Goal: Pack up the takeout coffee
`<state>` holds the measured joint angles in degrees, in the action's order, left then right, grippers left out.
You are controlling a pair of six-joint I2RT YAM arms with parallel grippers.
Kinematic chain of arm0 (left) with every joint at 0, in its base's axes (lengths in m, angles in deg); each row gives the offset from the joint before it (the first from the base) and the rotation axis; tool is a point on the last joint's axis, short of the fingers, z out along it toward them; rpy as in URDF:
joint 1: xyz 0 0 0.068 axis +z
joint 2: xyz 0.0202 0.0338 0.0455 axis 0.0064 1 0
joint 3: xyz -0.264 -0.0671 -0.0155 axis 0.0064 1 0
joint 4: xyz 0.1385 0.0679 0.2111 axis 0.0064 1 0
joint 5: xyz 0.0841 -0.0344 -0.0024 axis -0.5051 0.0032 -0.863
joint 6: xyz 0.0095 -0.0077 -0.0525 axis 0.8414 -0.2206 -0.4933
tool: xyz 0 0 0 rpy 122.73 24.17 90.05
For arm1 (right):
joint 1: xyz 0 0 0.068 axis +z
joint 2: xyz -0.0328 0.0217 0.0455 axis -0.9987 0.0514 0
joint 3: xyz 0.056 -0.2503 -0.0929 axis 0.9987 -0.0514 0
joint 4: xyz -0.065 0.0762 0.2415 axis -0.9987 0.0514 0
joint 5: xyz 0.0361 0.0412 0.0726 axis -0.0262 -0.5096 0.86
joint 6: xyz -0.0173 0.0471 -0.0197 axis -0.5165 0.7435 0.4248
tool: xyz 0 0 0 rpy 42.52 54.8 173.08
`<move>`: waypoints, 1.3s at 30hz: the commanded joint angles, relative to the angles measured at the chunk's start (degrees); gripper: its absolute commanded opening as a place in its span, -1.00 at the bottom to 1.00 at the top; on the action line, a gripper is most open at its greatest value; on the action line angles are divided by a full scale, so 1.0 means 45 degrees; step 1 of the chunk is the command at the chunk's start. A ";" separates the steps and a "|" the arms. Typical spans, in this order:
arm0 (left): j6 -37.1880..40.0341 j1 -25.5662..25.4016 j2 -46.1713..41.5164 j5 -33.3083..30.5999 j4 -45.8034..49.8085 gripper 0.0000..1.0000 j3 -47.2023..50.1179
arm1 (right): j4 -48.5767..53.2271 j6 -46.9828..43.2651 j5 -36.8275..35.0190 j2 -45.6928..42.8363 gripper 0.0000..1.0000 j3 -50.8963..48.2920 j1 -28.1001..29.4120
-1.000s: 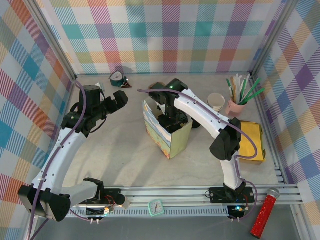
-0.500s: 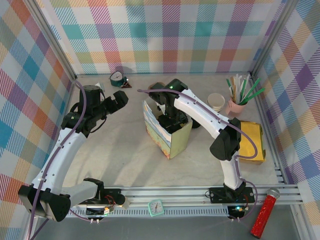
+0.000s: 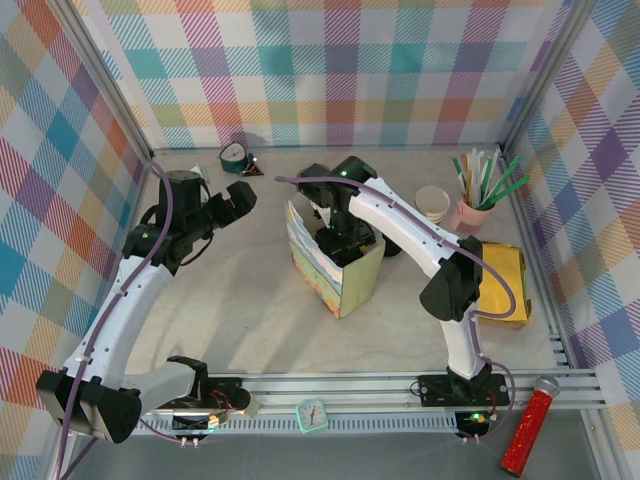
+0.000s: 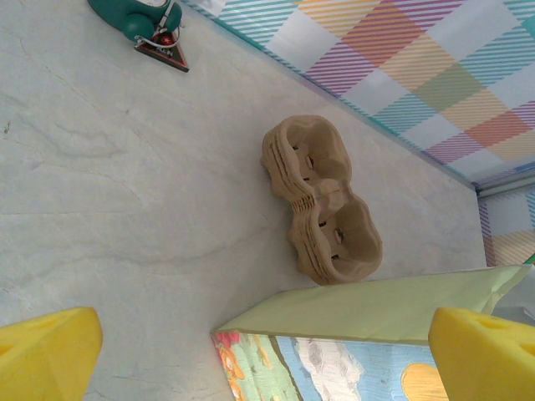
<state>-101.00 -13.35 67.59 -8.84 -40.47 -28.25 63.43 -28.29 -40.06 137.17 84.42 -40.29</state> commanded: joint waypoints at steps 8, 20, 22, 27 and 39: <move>0.0038 0.0099 -0.0095 0.0139 -0.0091 0.99 0.0020 | 0.1283 -0.0160 -0.0030 0.0252 0.40 0.0419 -0.0126; 0.0047 0.0098 -0.0110 0.0154 -0.0110 0.99 0.0040 | 0.1297 -0.0161 -0.0117 0.0152 0.40 0.0300 -0.0196; 0.0051 0.0099 -0.0127 0.0129 -0.0110 0.99 0.0040 | 0.1278 -0.0165 -0.0150 0.0142 0.40 0.0272 -0.0217; 0.0030 0.0099 -0.0097 0.0139 -0.0110 0.99 0.0040 | 0.1263 -0.0190 -0.0202 0.0113 0.40 0.0258 -0.0274; 0.0024 0.0098 -0.0083 0.0176 -0.0130 0.99 0.0020 | 0.1258 -0.0229 -0.0226 0.0056 0.40 0.0207 -0.0392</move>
<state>-101.00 -13.35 67.59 -8.84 -40.49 -28.25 63.43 -28.33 -40.52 137.34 84.48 -41.69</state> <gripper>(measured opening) 0.997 0.704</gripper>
